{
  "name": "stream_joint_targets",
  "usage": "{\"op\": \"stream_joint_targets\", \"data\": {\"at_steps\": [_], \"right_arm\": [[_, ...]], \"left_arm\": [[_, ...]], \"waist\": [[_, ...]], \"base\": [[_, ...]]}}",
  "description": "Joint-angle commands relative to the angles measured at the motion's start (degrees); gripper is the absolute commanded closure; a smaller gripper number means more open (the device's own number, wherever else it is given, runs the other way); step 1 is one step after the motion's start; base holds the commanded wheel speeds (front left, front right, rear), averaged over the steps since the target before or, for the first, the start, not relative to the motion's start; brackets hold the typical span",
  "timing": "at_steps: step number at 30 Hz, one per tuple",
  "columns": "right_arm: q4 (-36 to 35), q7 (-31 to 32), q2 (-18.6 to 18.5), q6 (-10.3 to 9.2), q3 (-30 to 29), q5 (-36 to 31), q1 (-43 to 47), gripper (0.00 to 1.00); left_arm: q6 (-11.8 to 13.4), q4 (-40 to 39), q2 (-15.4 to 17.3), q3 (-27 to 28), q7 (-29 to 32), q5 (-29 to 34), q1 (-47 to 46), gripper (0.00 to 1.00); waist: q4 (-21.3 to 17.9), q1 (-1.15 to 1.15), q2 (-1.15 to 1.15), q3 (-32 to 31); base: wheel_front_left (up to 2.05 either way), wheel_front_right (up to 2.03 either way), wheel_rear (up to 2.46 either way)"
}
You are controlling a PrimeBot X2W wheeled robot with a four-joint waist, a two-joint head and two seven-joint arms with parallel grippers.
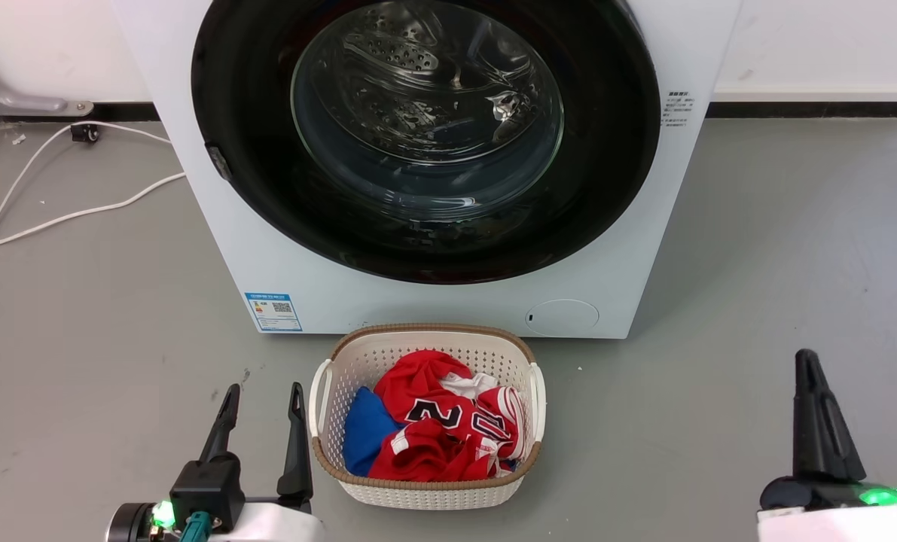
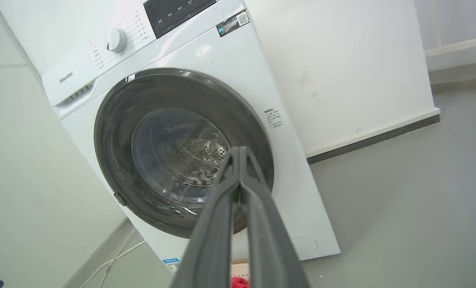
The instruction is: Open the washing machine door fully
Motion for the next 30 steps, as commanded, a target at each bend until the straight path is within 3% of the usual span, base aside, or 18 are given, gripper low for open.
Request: {"op": "stream_joint_targets", "data": {"at_steps": [1,3,4,6,10,17,20,30], "right_arm": [[-0.4,-0.1,0.1,-0.02,0.2,5.2,-0.7,1.0],[0.4,-0.1,0.0,-0.02,-1.1,15.6,-0.8,1.0],[2.1,-0.1,0.1,-0.01,-1.4,28.0,-0.9,1.0],[3.3,-0.1,0.1,0.0,-0.7,37.8,-1.4,1.0],[4.0,-0.1,0.0,0.0,2.9,52.2,-1.6,1.0],[-0.5,2.2,0.0,0.0,5.3,69.7,-0.8,1.0],[-1.5,7.1,-0.3,-0.01,3.8,74.2,0.4,1.0],[-2.8,16.5,-0.3,0.0,0.9,74.5,1.7,1.0]], "left_arm": [[0.2,0.2,-0.1,0.0,-0.2,-0.1,0.3,0.0],[0.3,0.2,-0.1,0.0,-0.2,-0.4,0.3,0.0],[0.3,0.4,-0.1,-0.1,-0.2,-0.4,0.3,0.0],[0.4,0.5,-0.1,-0.1,-0.2,-0.4,0.3,0.0],[0.8,0.7,-0.1,-0.1,-0.2,-0.1,0.5,0.0],[1.1,0.5,-0.1,-0.1,-0.2,-0.2,0.6,0.0],[1.4,0.3,-0.1,-0.1,-0.2,0.0,0.5,0.0],[1.4,0.1,-0.1,0.0,-0.2,0.1,0.5,0.0]], "waist": [[0.0,0.0,0.0,0.0],[0.0,0.0,0.0,0.0],[0.0,0.0,0.0,-0.1],[0.1,0.0,0.0,-0.1],[0.1,0.0,0.0,-0.2],[0.0,0.0,0.0,-0.2],[-0.1,0.0,0.0,-0.1],[0.1,0.0,0.0,0.3]], "base": [[0.0,0.0,0.0],[0.0,0.0,0.0],[0.0,0.0,0.0],[0.0,0.0,0.0],[0.0,0.0,0.0],[0.0,0.0,0.0],[0.0,0.0,0.0],[0.0,0.0,0.0]]}}
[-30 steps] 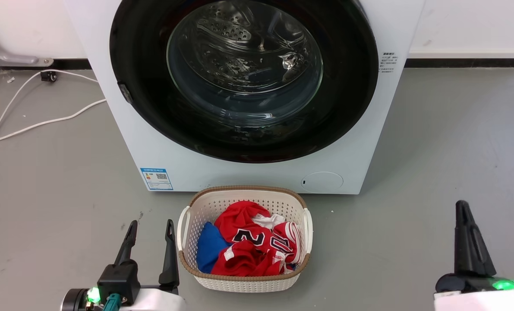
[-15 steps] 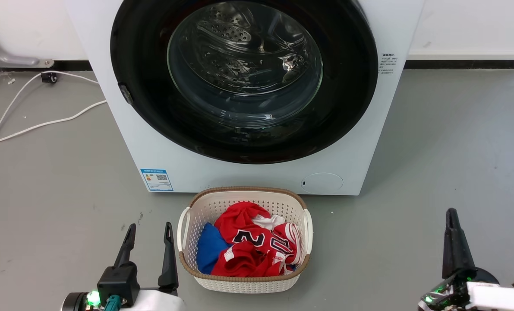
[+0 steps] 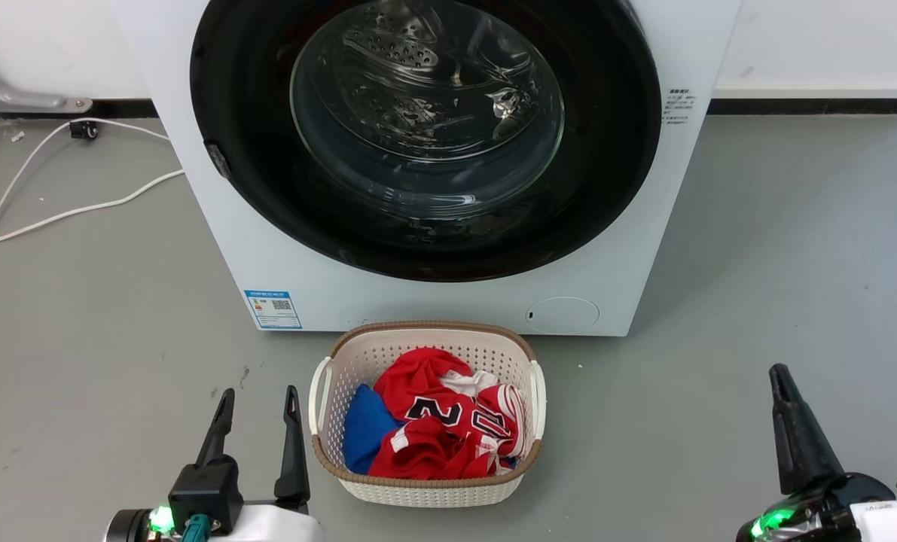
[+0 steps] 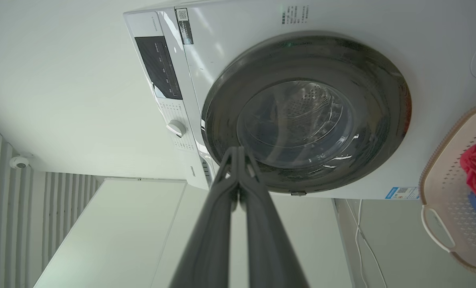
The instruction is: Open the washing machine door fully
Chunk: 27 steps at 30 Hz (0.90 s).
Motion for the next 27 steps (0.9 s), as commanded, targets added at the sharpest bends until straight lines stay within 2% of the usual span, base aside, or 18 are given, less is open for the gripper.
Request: {"op": "stream_joint_targets", "data": {"at_steps": [1,8,15,17,22,27], "right_arm": [[-0.4,1.4,0.3,0.01,-0.2,0.3,0.7,1.0],[-0.3,1.6,0.5,0.01,-2.1,0.5,0.2,1.0],[2.7,1.8,0.5,0.01,-7.1,2.2,-6.4,1.0],[4.9,3.5,-0.6,0.01,-10.9,2.5,-12.1,1.0],[10.6,7.4,-4.1,0.01,-15.6,3.2,-22.5,1.0],[18.5,11.8,-8.6,0.01,-16.6,3.2,-33.5,1.0]], "left_arm": [[-0.2,-0.1,-0.1,0.1,-0.2,0.3,0.2,0.0],[-0.3,-0.5,-0.1,0.0,-0.2,0.7,-0.4,0.0],[-0.3,-1.2,-0.1,0.4,-0.2,1.5,-3.1,0.0],[-0.5,-1.7,-0.1,0.4,-0.2,1.7,-5.2,0.0],[-0.5,-2.2,-0.1,1.1,-0.2,2.1,-7.9,0.0],[-0.8,-2.9,-0.1,1.5,-0.2,2.7,-10.6,0.0]], "waist": [[0.1,0.0,0.0,0.1],[0.5,0.0,0.0,1.3],[1.3,0.0,0.0,5.3],[1.8,0.0,0.0,8.1],[2.1,0.0,0.0,12.1],[2.6,0.0,0.0,16.2]], "base": [[0.0,0.0,0.0],[0.0,0.0,0.0],[0.0,0.0,0.0],[0.0,0.0,0.0],[0.0,0.0,0.0],[0.0,0.0,0.0]]}}
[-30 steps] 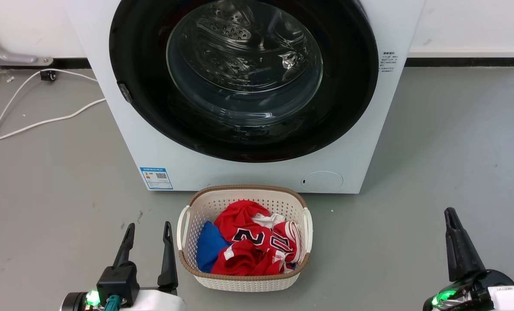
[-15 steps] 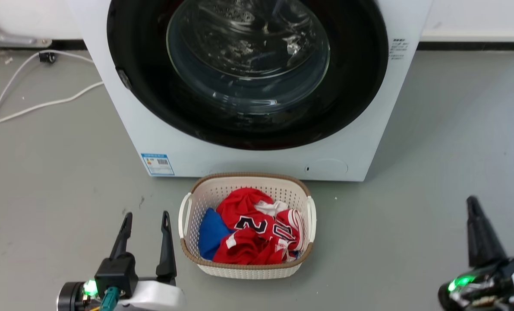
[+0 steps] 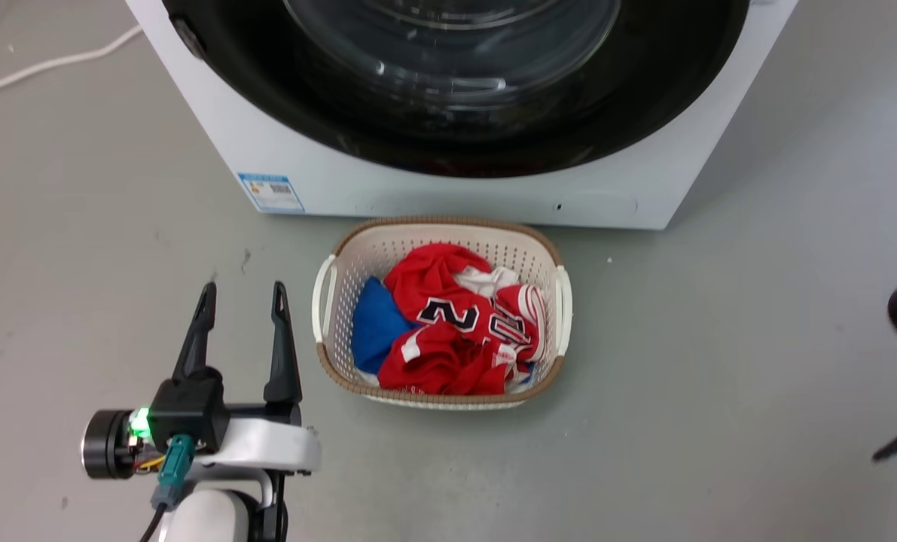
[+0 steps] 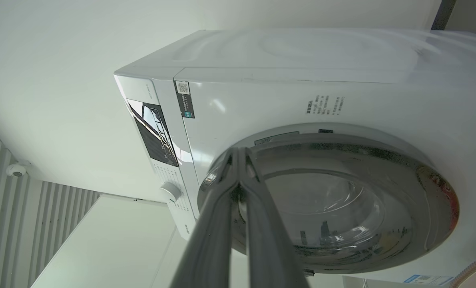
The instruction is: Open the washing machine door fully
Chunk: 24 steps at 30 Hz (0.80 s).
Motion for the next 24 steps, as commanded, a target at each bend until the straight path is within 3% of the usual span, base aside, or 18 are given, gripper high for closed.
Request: {"op": "stream_joint_targets", "data": {"at_steps": [1,9,14,24], "right_arm": [[3.4,2.0,-2.0,0.02,0.4,-0.4,-5.1,1.0],[13.6,5.4,-7.4,0.02,2.2,-1.2,-20.6,1.0],[18.5,8.0,-10.5,0.02,6.7,-4.2,-29.5,1.0],[24.8,11.2,-12.7,0.02,13.6,-9.6,-41.9,1.0]], "left_arm": [[-0.3,-0.4,-0.1,0.1,-0.2,0.4,-1.8,0.0],[-0.7,-1.2,-0.1,-0.9,-0.2,0.2,-5.8,0.0],[-0.7,-1.8,-0.1,-1.4,-0.2,-0.2,-7.7,0.0],[-0.5,-2.3,-0.1,-1.9,-0.2,-1.1,-9.7,0.0]], "waist": [[0.7,0.0,0.0,3.3],[2.1,0.0,0.0,8.9],[3.2,0.0,0.0,12.5],[5.0,0.0,0.0,16.9]], "base": [[0.0,0.0,0.0],[0.0,0.0,0.0],[0.0,0.0,0.0],[0.0,0.0,0.0]]}}
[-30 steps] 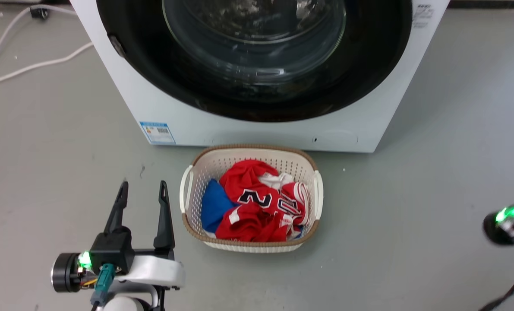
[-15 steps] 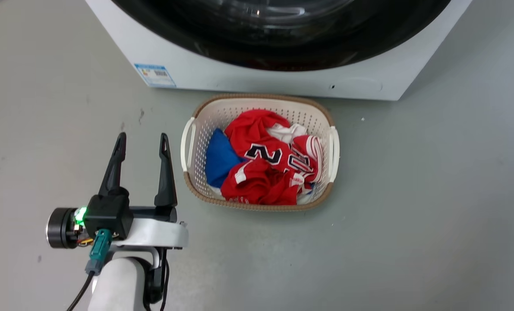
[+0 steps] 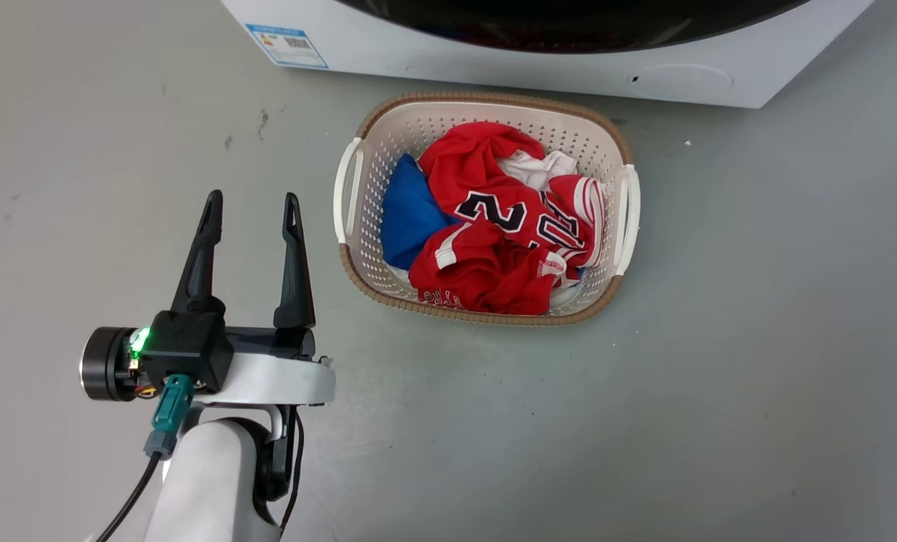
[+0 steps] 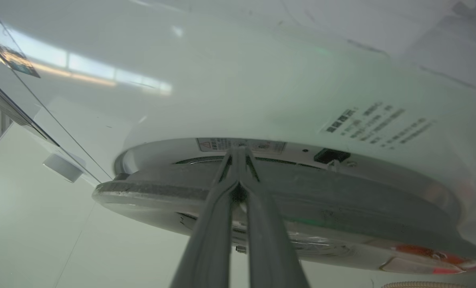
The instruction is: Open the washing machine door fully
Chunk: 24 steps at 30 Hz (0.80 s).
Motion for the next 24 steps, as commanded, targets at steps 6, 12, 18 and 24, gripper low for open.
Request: {"op": "stream_joint_targets", "data": {"at_steps": [6,12,18,24], "right_arm": [[2.9,1.7,-0.3,0.02,4.1,-3.8,-6.1,1.0],[5.6,3.7,-0.2,0.02,7.2,-6.6,-8.7,1.0],[6.2,6.2,0.1,0.02,8.8,-7.4,-8.4,1.0],[3.7,8.4,0.4,0.02,10.2,-7.6,-3.7,1.0]], "left_arm": [[0.2,-0.4,-0.1,0.0,-0.2,-0.5,-1.2,0.0],[0.4,-0.4,-0.1,-0.6,-0.2,-0.8,-1.4,0.0],[0.7,0.0,-0.1,-0.8,-0.2,-0.8,-1.5,0.0],[0.8,0.5,-0.1,-0.8,-0.2,-0.6,-0.5,0.0]], "waist": [[1.0,-0.01,0.0,1.9],[1.6,-0.01,0.0,2.5],[1.7,-0.01,0.0,2.4],[1.1,-0.01,0.0,0.6]], "base": [[0.0,0.0,0.0],[0.0,0.0,0.0],[0.0,0.0,0.0],[0.0,0.0,0.0]]}}
